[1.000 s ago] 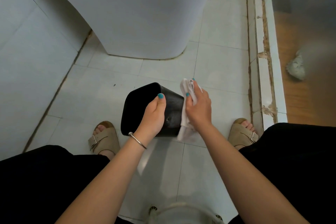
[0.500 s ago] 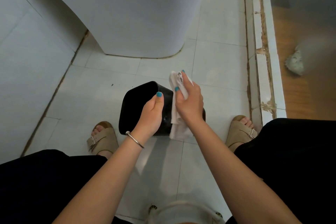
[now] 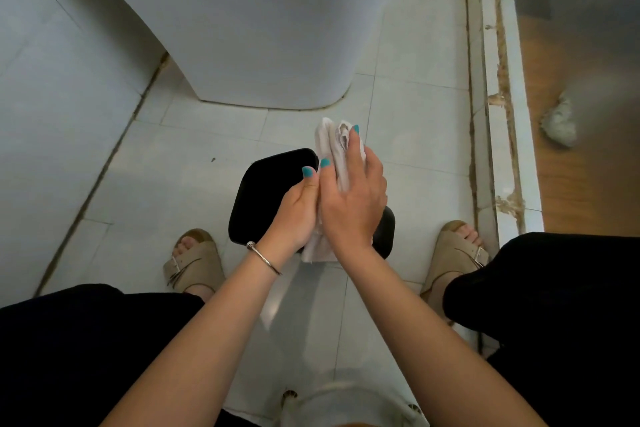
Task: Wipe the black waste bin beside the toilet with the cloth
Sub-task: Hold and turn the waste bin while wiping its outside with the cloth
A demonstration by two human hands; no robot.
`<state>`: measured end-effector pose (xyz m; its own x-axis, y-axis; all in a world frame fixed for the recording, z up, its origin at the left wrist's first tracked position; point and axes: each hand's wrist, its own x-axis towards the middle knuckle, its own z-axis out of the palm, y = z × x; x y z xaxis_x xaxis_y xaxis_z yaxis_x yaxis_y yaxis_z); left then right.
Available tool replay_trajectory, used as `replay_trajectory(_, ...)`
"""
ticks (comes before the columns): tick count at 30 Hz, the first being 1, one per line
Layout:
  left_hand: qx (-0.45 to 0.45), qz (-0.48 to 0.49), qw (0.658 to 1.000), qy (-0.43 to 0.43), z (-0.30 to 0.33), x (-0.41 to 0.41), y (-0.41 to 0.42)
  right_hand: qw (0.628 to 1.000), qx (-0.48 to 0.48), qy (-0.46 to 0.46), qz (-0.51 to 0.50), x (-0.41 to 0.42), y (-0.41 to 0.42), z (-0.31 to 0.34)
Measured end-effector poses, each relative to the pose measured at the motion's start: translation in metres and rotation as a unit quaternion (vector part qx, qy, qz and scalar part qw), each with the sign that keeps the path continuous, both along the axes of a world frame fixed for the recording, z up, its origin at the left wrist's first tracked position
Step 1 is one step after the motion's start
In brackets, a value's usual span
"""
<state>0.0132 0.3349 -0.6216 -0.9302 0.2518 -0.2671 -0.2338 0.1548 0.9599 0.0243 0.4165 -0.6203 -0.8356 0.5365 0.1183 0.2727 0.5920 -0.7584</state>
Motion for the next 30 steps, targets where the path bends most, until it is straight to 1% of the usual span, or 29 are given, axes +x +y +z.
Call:
replay_trajectory(3, 0.000, 0.016, 1.000, 0.000, -0.001, -0.001, 0.003, 0.996, -0.051, -0.013, 0.077, 0.002, 0.009, -0.006)
replay_trajectory(5, -0.002, 0.029, 1.000, 0.000, -0.002, -0.002, 0.002, 0.991, -0.064, -0.013, 0.121, 0.004, 0.012, -0.011)
replay_trajectory(8, -0.027, 0.054, 0.998, 0.007, -0.004, -0.007, -0.008, 0.987, -0.022, -0.020, 0.157, 0.014, 0.010, -0.021)
replay_trajectory(11, -0.052, 0.064, 0.997, 0.007, -0.010, -0.009, -0.022, 0.987, 0.008, -0.016, 0.160, 0.024, 0.010, -0.036)
replay_trajectory(14, -0.049, 0.069, 0.996, 0.002, -0.017, -0.008, -0.031, 0.988, 0.036, -0.008, 0.152, 0.028, 0.011, -0.050)
replay_trajectory(18, -0.076, 0.107, 0.991, 0.007, -0.021, -0.007, -0.040, 0.990, 0.047, -0.047, 0.126, 0.026, 0.021, -0.065)
replay_trajectory(21, -0.088, 0.129, 0.988, -0.014, -0.022, -0.007, -0.044, 0.990, 0.029, -0.081, 0.113, 0.022, 0.037, -0.075)
replay_trajectory(23, -0.090, 0.133, 0.987, -0.024, -0.022, -0.007, -0.043, 0.990, 0.013, -0.111, 0.082, 0.020, 0.050, -0.082)
replay_trajectory(27, -0.093, 0.126, 0.988, -0.005, -0.019, -0.010, -0.036, 0.985, -0.030, -0.170, 0.013, 0.018, 0.067, -0.088)
replay_trajectory(30, -0.098, 0.131, 0.987, -0.008, -0.017, -0.010, -0.036, 0.978, -0.059, -0.197, -0.015, 0.015, 0.058, -0.081)
